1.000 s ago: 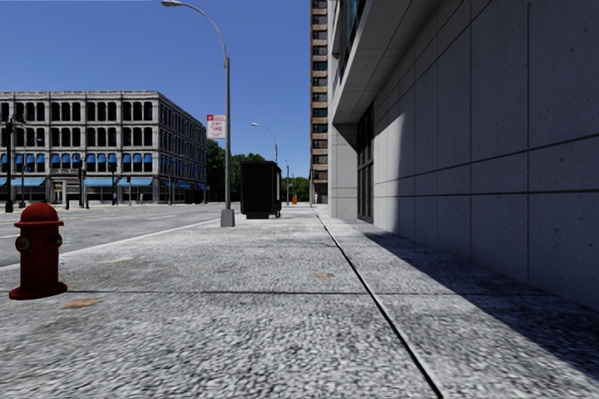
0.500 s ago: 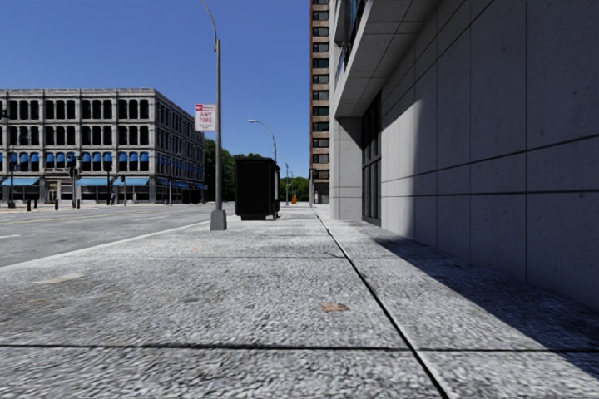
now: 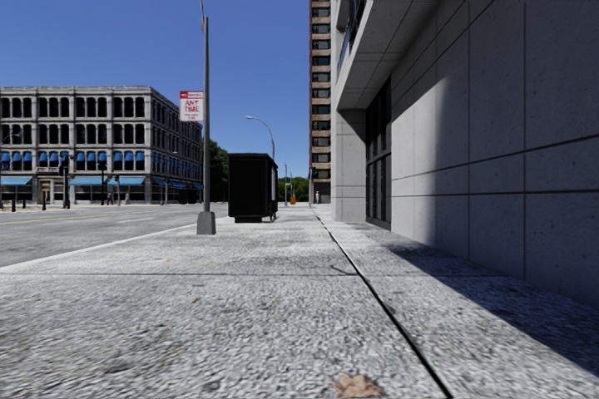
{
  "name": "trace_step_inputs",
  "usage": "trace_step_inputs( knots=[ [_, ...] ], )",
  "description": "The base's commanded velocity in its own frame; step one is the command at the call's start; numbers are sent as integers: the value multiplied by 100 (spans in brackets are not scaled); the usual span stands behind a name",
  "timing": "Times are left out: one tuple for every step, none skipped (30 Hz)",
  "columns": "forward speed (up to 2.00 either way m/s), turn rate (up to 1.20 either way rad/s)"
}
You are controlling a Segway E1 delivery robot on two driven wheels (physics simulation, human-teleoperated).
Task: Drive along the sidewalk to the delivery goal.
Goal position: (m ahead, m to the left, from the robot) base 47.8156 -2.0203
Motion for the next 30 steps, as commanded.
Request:
trace_step_inputs(
  knots=[
    [200, 0],
    [200, 0],
    [200, 0],
    [200, 0],
    [200, 0],
    [200, 0],
    [200, 0],
    [200, 0],
    [200, 0],
    [200, 0],
    [200, 0],
    [200, 0],
    [200, 0],
    [200, 0],
    [200, 0],
    [200, 0],
    [200, 0],
    [200, 0],
    [200, 0],
    [200, 0],
    [200, 0],
    [200, 0],
    [200, 0],
    [200, 0],
    [200, 0],
    [200, 0],
    [200, 0],
    [200, 0],
    [200, 0],
    [200, 0]
  ],
)
